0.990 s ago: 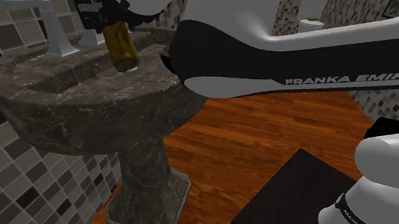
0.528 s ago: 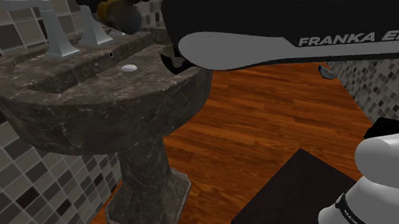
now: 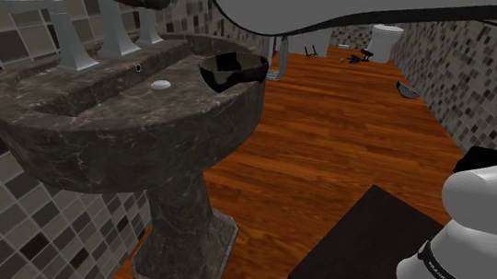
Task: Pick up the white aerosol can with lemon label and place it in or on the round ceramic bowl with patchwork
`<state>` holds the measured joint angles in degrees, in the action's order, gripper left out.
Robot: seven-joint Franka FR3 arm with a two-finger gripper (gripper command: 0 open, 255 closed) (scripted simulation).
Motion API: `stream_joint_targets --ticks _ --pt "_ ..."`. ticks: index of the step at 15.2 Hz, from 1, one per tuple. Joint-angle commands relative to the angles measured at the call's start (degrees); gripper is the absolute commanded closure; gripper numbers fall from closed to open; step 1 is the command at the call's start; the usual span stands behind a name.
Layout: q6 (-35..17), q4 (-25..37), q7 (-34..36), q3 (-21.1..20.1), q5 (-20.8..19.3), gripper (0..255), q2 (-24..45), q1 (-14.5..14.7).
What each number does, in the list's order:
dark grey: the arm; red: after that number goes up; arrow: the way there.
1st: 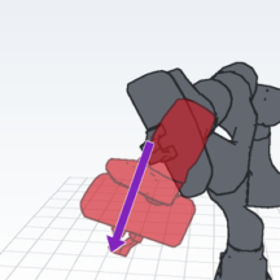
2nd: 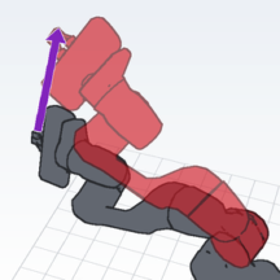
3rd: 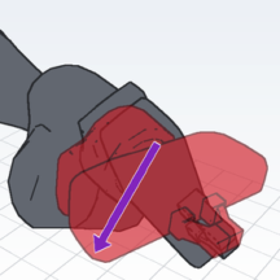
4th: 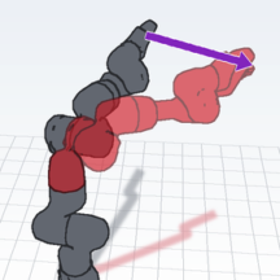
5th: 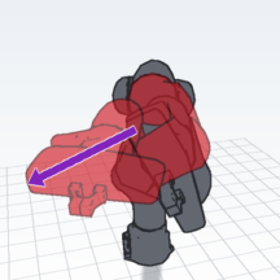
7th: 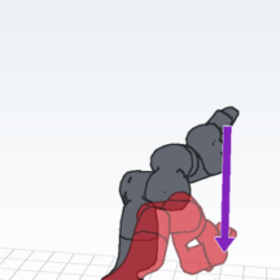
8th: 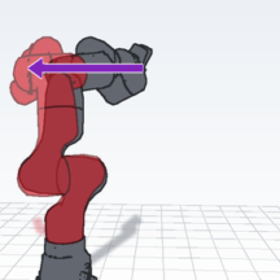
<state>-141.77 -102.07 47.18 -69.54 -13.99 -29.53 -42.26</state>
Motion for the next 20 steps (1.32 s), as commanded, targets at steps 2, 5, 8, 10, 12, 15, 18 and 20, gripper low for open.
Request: stream_joint_targets --ticks 2,5,8,10,12,15,18,20 --pt "-1.8 -3.1 -2.2 5.3 0.4 255 0.1 3.9" --pt "-5.0 -8.2 -5.7 12.8 1.7 255 -0.4 8.9" --pt "-7.9 -12.7 -9.7 19.4 3.2 255 -1.1 12.9" --pt "-9.7 -15.3 -12.6 23.5 4.3 255 -1.4 15.2" --pt "-11.4 -17.6 -15.5 27.5 5.3 255 -1.6 17.3" --pt "-13.6 -20.6 -20.2 33.3 6.9 255 -1.7 20.1" --pt "-15.4 -22.6 -22.5 36.0 7.6 255 -1.8 21.4" --pt "-16.8 -24.2 -21.9 35.6 7.4 255 -2.0 21.1"
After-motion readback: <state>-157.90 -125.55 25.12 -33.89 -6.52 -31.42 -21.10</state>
